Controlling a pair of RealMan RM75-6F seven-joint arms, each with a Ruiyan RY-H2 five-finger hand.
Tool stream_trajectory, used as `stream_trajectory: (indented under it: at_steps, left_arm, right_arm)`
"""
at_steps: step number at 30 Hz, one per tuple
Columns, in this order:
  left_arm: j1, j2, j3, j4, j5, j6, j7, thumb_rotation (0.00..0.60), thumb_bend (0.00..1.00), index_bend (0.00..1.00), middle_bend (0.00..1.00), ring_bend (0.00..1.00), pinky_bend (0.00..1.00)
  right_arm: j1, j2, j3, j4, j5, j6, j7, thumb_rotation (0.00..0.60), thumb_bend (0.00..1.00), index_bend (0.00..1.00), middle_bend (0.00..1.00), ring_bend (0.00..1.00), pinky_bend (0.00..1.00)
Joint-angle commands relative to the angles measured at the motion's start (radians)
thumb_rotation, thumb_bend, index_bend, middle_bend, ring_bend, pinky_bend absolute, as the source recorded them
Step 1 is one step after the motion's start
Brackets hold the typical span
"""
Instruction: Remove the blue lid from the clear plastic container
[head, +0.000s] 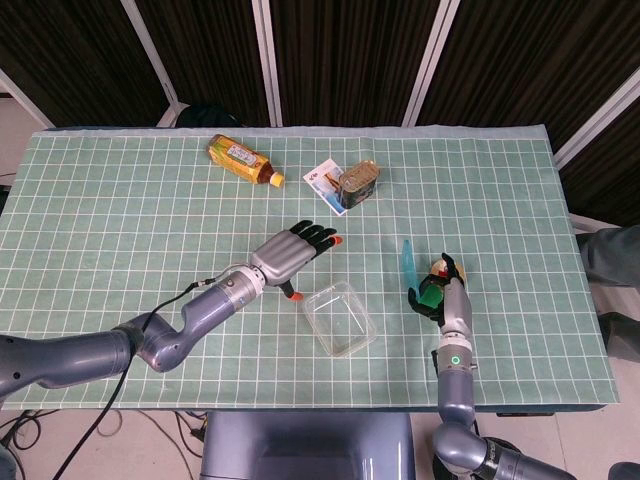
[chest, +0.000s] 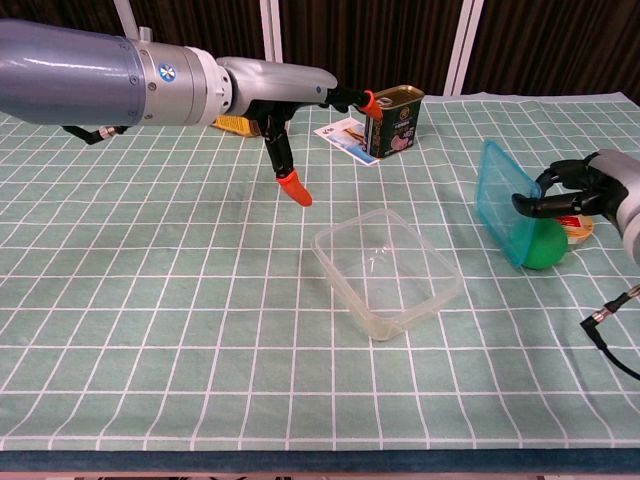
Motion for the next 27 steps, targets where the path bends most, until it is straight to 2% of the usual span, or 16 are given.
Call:
stream_trajectory:
  at_steps: [1, 3, 7, 10, 11, 12, 14, 19, 27]
  left_arm:
    - [0.011, 0.019, -0.006, -0.021, 0.007, 0.016, -0.004, 0.600, 0.00, 0.00, 0.00, 0.00, 0.00]
    - [0.021, 0.035, -0.005, -0.039, 0.011, 0.026, -0.004, 0.600, 0.00, 0.00, 0.00, 0.00, 0.00]
    - [0.040, 0.065, 0.003, -0.073, 0.013, 0.040, 0.002, 0.600, 0.00, 0.00, 0.00, 0.00, 0.00]
    - [0.055, 0.086, 0.013, -0.094, 0.016, 0.055, 0.015, 0.600, 0.00, 0.00, 0.00, 0.00, 0.00]
    - [0.060, 0.093, 0.016, -0.101, 0.017, 0.060, 0.020, 0.600, 0.00, 0.00, 0.00, 0.00, 0.00]
    - [0.065, 0.099, 0.019, -0.108, 0.018, 0.065, 0.023, 0.600, 0.00, 0.00, 0.00, 0.00, 0.00]
    - [0.078, 0.115, 0.022, -0.127, 0.018, 0.078, 0.028, 0.600, 0.00, 0.00, 0.00, 0.00, 0.00]
    - [0.102, 0.148, 0.024, -0.166, 0.018, 0.103, 0.031, 0.600, 0.00, 0.00, 0.00, 0.00, 0.00]
    - [0.145, 0.210, 0.030, -0.239, 0.034, 0.147, 0.034, 0.600, 0.00, 0.00, 0.00, 0.00, 0.00]
  right_arm:
    - [0.003, 0.007, 0.009, 0.005, 0.006, -0.001, 0.000, 0.600, 0.74, 0.70, 0.07, 0.00, 0.00]
    - [0.007, 0.013, 0.015, 0.009, 0.009, -0.002, 0.000, 0.600, 0.74, 0.63, 0.07, 0.00, 0.00]
    - [0.018, 0.025, 0.028, 0.019, 0.021, -0.005, -0.009, 0.600, 0.74, 0.37, 0.06, 0.00, 0.00]
    - [0.026, 0.038, 0.039, 0.027, 0.030, -0.006, -0.021, 0.600, 0.74, 0.16, 0.01, 0.00, 0.00]
    - [0.029, 0.044, 0.040, 0.032, 0.032, -0.006, -0.029, 0.600, 0.72, 0.07, 0.00, 0.00, 0.00]
    - [0.032, 0.049, 0.043, 0.035, 0.037, -0.008, -0.034, 0.600, 0.70, 0.03, 0.00, 0.00, 0.00]
    - [0.037, 0.062, 0.055, 0.038, 0.057, -0.011, -0.045, 0.600, 0.65, 0.00, 0.00, 0.00, 0.00]
    - [0.047, 0.087, 0.077, 0.043, 0.099, -0.009, -0.071, 0.600, 0.55, 0.00, 0.00, 0.00, 0.00]
    - [0.067, 0.121, 0.105, 0.062, 0.159, 0.004, -0.116, 0.600, 0.46, 0.00, 0.00, 0.00, 0.00]
